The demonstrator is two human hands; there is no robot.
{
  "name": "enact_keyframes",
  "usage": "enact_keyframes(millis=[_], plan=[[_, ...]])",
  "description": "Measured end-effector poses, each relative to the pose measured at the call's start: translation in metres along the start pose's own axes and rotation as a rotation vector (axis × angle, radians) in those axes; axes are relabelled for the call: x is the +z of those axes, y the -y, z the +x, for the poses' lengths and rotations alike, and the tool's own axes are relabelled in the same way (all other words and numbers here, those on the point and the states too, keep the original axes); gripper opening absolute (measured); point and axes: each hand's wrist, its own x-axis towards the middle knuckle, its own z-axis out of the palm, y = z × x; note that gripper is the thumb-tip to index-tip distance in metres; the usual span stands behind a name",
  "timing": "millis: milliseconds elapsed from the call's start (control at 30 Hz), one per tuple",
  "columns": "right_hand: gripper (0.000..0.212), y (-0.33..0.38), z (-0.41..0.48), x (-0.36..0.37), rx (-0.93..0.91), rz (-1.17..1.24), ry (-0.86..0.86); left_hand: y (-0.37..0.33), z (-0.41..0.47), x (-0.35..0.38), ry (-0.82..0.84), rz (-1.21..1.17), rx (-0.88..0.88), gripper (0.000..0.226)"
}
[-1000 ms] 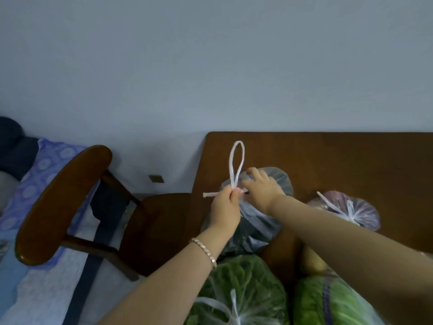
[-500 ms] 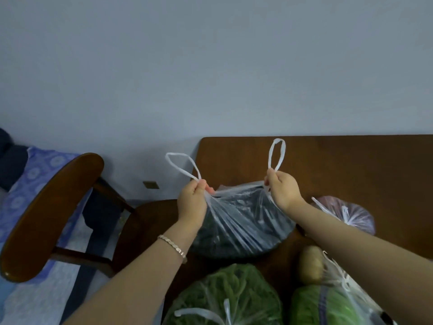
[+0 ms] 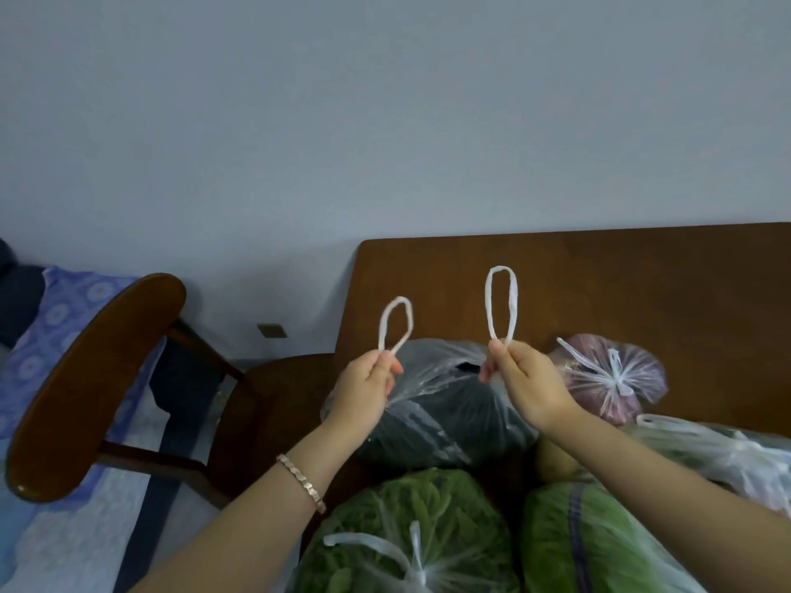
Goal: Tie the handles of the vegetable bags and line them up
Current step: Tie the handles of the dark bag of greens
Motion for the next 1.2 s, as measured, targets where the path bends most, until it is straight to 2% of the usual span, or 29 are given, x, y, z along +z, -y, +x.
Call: enact_keyframes(millis=[67, 133, 200, 233, 367, 467, 600, 700, 900, 1100, 1200], plan=[[0.039, 0.000, 0.003, 0.005, -0.046, 0.026, -0.069, -0.004, -0.003, 0.004, 0.040, -0.091, 0.013, 0.035], [0.040, 0.001, 0.008, 0.010, -0.042, 0.224, -0.089, -0.011, -0.002, 0.006, 0.039, -0.204, 0.027, 0.035], [0.040, 0.004, 0.012, 0.018, 0.040, 0.471, -0.084, -0.015, 0.002, 0.008, 0.028, -0.317, -0.005, 0.037], [0.040, 0.004, 0.016, 0.022, 0.106, 0.523, -0.098, -0.016, 0.006, 0.009, 0.031, -0.373, -0.047, 0.040], [0.043, -0.003, 0.037, 0.035, 0.327, 0.514, -0.112, -0.018, 0.020, 0.015, 0.105, -0.494, -0.217, 0.052], [0.039, -0.004, 0.049, 0.049, 0.394, 0.485, -0.041, -0.015, 0.026, 0.023, 0.133, -0.514, -0.244, 0.036], [0.036, -0.001, 0.056, 0.069, 0.318, 0.625, 0.143, -0.007, 0.034, 0.038, 0.142, -0.506, -0.393, 0.022], [0.027, -0.010, 0.049, 0.069, 0.159, 0.474, 0.186, -0.004, 0.042, 0.045, 0.105, -0.574, -0.496, 0.016], [0.025, -0.017, 0.039, 0.063, -0.052, 0.319, 0.194, 0.002, 0.052, 0.047, 0.131, -0.651, -0.621, 0.017], [0.032, -0.021, 0.034, 0.065, 0.021, 0.219, 0.015, -0.003, 0.046, 0.046, 0.259, -0.555, -0.588, 0.034], [0.032, -0.015, 0.033, 0.064, 0.010, 0.257, 0.013, -0.002, 0.043, 0.046, 0.265, -0.580, -0.483, 0.021]])
